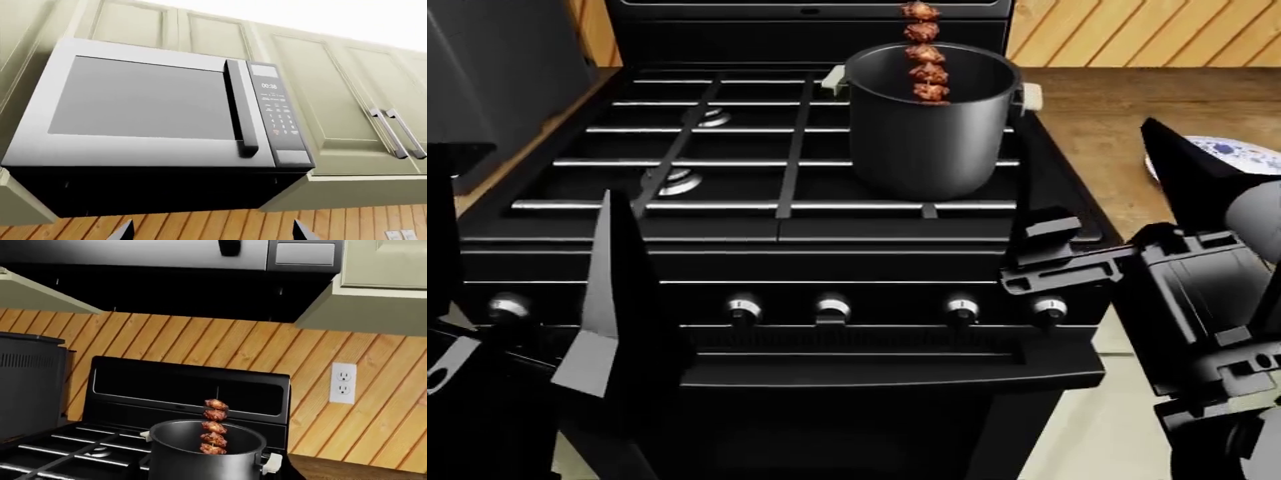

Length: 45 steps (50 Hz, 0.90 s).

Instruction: Frozen meat rests on a plate on the counter. Retrieve the meat and place it in a pot on a burner. Then turn the burner on.

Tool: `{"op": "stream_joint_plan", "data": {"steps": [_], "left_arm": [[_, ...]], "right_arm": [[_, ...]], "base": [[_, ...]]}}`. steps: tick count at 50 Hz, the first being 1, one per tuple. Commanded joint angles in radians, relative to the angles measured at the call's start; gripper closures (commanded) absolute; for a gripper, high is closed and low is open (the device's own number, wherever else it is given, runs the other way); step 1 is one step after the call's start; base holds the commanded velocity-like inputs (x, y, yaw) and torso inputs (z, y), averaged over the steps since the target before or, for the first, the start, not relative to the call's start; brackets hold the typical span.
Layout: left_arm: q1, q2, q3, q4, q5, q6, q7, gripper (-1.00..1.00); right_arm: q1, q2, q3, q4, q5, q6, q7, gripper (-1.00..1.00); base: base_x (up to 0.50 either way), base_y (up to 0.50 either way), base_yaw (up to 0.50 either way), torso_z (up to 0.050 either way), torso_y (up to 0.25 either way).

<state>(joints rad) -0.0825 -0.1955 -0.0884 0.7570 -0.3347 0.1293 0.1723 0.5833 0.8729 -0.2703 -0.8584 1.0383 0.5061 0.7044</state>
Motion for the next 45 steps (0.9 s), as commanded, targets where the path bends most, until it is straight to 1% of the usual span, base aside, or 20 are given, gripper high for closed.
{"op": "stream_joint_plan", "data": {"steps": [1, 5, 7, 9, 13, 16, 19, 30, 45], "left_arm": [[0.040, 0.013, 0.014, -0.018, 0.049, 0.117, 0.031, -1.00], [0.043, 0.009, 0.015, -0.021, 0.051, 0.131, 0.033, -1.00], [0.045, 0.008, 0.017, -0.023, 0.053, 0.136, 0.033, -1.00], [0.054, 0.010, 0.022, -0.037, 0.062, 0.158, 0.041, -1.00], [0.059, 0.011, 0.030, -0.062, 0.071, 0.178, 0.048, -1.00], [0.059, 0.008, 0.031, -0.065, 0.069, 0.177, 0.045, -1.00], [0.056, 0.007, 0.032, -0.070, 0.069, 0.175, 0.040, -1.00], [0.059, 0.001, 0.039, -0.076, 0.080, 0.191, 0.034, -1.00], [0.061, -0.003, 0.040, -0.078, 0.074, 0.202, 0.016, -1.00]], "right_arm": [[-0.089, 0.020, -0.003, -0.054, -0.067, -0.037, -0.007, -1.00], [-0.119, 0.025, -0.002, -0.066, -0.067, -0.042, 0.008, -1.00], [-0.144, 0.020, 0.004, -0.078, -0.111, -0.070, 0.006, -1.00], [-0.141, 0.031, 0.017, -0.091, -0.099, -0.044, 0.063, -1.00], [-0.102, 0.067, 0.032, -0.097, 0.022, 0.017, 0.139, -1.00], [-0.094, 0.087, 0.024, -0.101, 0.068, 0.036, 0.133, -1.00], [-0.102, 0.101, 0.027, -0.109, 0.099, 0.046, 0.159, -1.00], [-0.154, 0.135, 0.049, -0.110, 0.116, 0.025, 0.175, -1.00], [-0.191, 0.139, 0.060, -0.084, 0.114, -0.003, 0.168, -1.00]], "base": [[0.00, 0.00, 0.00, -0.050, 0.000], [0.00, 0.00, 0.00, -0.050, 0.000], [0.00, 0.00, 0.00, -0.050, 0.000], [0.00, 0.00, 0.00, -0.050, 0.000], [0.00, 0.00, 0.00, -0.050, 0.000], [0.00, 0.00, 0.00, -0.050, 0.000], [0.00, 0.00, 0.00, -0.050, 0.000], [0.00, 0.00, 0.00, -0.050, 0.000], [0.00, 0.00, 0.00, -0.050, 0.000]]}}
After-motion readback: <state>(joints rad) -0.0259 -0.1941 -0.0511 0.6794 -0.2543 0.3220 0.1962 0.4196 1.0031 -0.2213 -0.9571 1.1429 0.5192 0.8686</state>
